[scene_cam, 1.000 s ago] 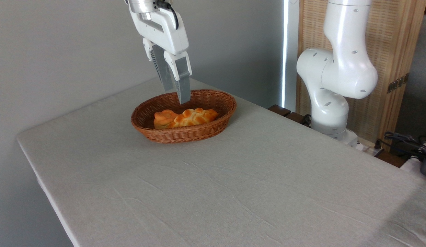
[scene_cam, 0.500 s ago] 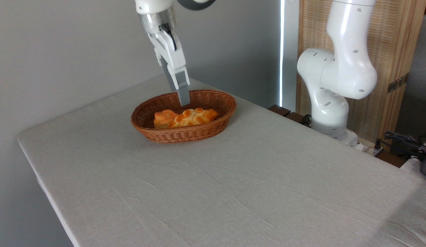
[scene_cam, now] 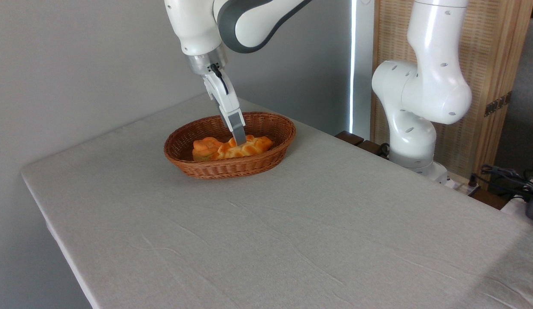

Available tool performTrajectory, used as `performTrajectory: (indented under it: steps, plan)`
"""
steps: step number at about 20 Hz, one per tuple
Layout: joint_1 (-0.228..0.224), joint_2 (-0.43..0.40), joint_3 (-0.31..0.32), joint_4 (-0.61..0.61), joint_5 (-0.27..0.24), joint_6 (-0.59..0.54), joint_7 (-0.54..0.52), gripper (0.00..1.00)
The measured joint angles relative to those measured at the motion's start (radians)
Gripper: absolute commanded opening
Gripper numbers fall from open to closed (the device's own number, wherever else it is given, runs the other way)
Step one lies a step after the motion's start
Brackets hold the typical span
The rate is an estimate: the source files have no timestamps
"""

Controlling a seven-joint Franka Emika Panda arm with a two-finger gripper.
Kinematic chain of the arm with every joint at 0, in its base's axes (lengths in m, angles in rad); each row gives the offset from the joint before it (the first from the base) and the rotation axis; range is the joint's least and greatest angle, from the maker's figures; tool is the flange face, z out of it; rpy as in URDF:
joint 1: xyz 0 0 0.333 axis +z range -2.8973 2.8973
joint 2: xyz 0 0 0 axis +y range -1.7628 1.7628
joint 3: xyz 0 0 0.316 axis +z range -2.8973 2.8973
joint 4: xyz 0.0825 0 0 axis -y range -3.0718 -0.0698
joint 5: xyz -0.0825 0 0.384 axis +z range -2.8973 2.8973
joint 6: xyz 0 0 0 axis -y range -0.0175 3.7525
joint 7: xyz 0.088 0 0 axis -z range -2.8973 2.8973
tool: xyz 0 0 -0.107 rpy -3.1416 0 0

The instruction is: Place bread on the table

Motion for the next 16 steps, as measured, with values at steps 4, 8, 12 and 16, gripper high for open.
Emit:
performTrajectory:
  steps: [4, 8, 12, 16]
  plan:
    - [0.000, 0.000, -0.009, -0.024, 0.007, 0.019, 0.000, 0.98]
    - [0.000, 0.001, -0.018, -0.032, 0.034, 0.022, 0.000, 0.95]
    - [0.000, 0.006, -0.018, -0.042, 0.073, 0.038, 0.000, 0.95]
    - [0.000, 0.014, -0.018, -0.068, 0.079, 0.082, 0.000, 0.71]
